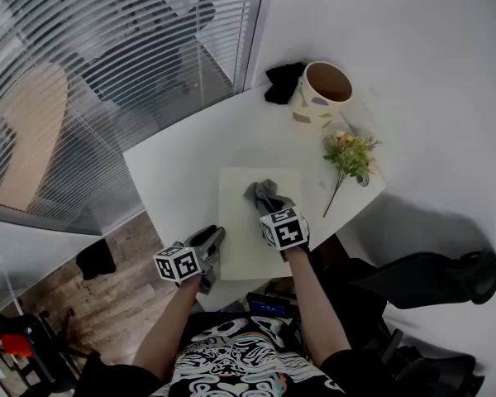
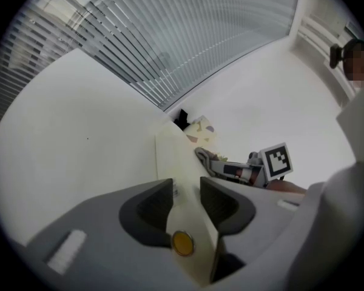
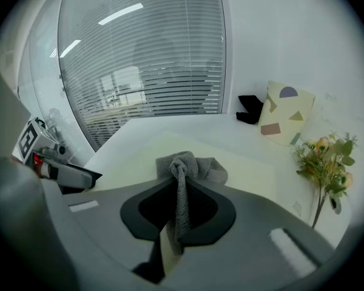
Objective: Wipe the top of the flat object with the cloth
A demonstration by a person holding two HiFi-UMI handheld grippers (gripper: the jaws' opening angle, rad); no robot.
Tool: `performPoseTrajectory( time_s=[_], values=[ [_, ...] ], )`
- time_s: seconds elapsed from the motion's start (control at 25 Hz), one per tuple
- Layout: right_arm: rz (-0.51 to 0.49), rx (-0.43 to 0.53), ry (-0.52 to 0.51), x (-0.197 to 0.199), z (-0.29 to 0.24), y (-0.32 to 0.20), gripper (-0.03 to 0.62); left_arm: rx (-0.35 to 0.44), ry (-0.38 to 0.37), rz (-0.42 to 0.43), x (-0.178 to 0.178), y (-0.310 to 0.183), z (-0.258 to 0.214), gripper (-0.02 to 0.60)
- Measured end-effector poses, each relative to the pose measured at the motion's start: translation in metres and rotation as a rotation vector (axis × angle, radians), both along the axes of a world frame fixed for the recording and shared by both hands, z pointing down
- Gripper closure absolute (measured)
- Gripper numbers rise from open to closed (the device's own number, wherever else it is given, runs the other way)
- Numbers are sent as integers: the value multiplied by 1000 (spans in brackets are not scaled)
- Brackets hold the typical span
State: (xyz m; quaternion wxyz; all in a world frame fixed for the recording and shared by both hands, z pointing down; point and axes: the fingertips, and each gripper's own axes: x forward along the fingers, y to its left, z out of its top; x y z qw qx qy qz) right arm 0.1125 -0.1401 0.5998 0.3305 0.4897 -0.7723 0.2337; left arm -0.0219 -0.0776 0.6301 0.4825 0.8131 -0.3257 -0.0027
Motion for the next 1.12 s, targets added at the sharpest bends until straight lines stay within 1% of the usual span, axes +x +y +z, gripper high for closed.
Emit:
performPoseTrajectory(
  time_s=[0.08, 0.12, 0.28, 0.36, 0.44, 0.52, 0.64, 0.76, 0.96, 1.04, 1.12],
  values=[
    [-4, 21, 6, 1, -3, 5, 579, 4, 2, -6, 0, 1, 0, 387],
    [-3, 34, 13, 1, -6, 7, 577, 19, -13, -9, -1, 0, -1, 387],
    [28, 105, 19, 6, -19, 23, 577, 139, -143, -30, -11, -5, -12, 387],
    [44, 145, 5, 9, -24, 34, 577, 184, -189, -25, -11, -7, -20, 387],
    [62, 180, -4, 14, -34, 41, 577, 220, -200, 1, -5, -9, -32, 391],
    [85, 209, -12, 19, -46, 46, 577, 275, -202, 15, 2, -14, -50, 391],
    [131, 270, -31, 23, -69, 56, 577, 377, -216, -8, 5, -20, -83, 391],
    [165, 338, -44, 28, -92, 68, 577, 454, -233, -21, 8, -19, -113, 390],
    [193, 437, -59, 30, -127, 84, 577, 587, -304, -47, 5, -16, -155, 391],
    [205, 474, -66, 29, -139, 90, 577, 623, -341, -62, 2, -13, -166, 391],
    [202, 500, -72, 28, -146, 94, 577, 648, -360, -77, 2, -11, -174, 391]
  ],
)
